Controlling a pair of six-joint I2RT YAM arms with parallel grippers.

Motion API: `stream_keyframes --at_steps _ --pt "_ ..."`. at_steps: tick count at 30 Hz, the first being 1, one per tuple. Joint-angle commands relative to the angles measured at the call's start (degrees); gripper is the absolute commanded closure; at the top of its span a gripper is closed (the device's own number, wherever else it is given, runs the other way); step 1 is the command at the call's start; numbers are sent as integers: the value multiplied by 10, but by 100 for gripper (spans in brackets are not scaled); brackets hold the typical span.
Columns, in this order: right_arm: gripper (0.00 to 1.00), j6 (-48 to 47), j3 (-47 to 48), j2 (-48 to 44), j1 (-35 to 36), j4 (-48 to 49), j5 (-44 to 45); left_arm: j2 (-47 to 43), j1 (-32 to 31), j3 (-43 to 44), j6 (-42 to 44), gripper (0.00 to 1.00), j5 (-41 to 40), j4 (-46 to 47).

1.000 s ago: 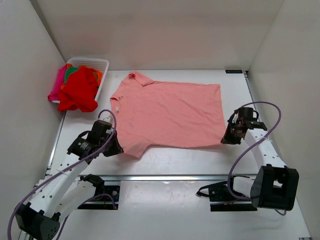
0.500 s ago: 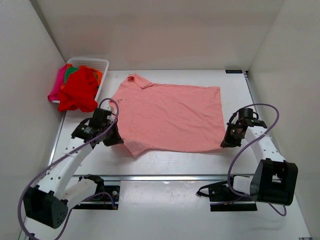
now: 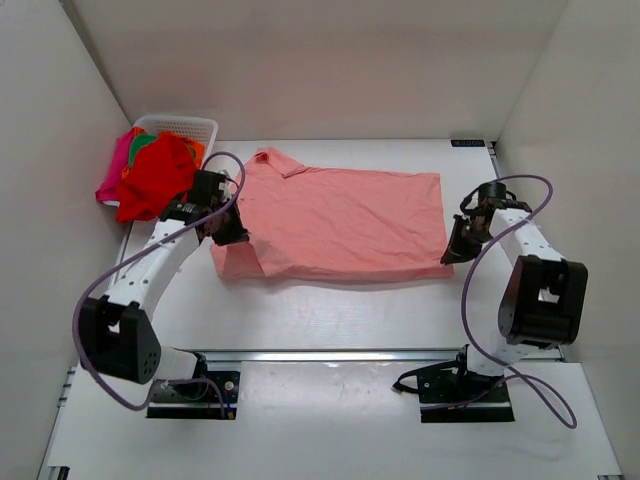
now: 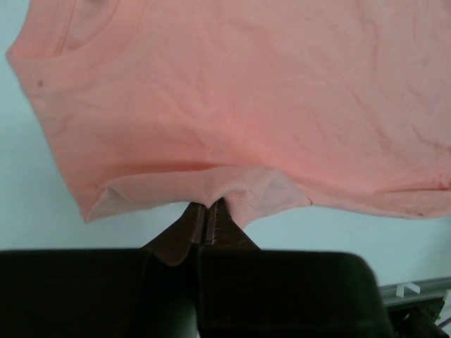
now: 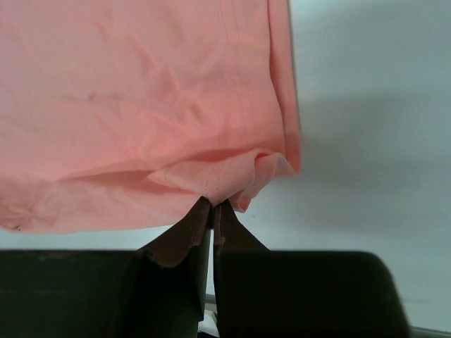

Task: Fold and stack the t-shirts
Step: Fold the flattened tshirt in 1/3 of the way

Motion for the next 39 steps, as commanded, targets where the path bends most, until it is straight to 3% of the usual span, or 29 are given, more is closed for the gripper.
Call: stream_keyframes --at_steps 1,11,27,29,33,34,36,39 --pt "100 -8 53 29 5 5 0 26 12 41 12 100 -7 44" --pt "100 0 117 108 8 4 0 141 30 161 15 100 -18 83" --pt "100 7 203 194 15 12 -1 201 48 141 16 100 -38 118" --pt "98 10 211 201 16 18 -2 207 49 140 15 100 -37 119" --pt "84 8 229 217 17 27 -11 223 55 141 14 99 -66 119" --pt "78 10 236 216 16 31 -8 225 54 142 13 83 -71 123" --pt "72 6 246 215 17 34 5 239 66 151 8 65 -69 141" --pt "60 14 241 189 19 65 40 244 87 178 -13 46 -51 187"
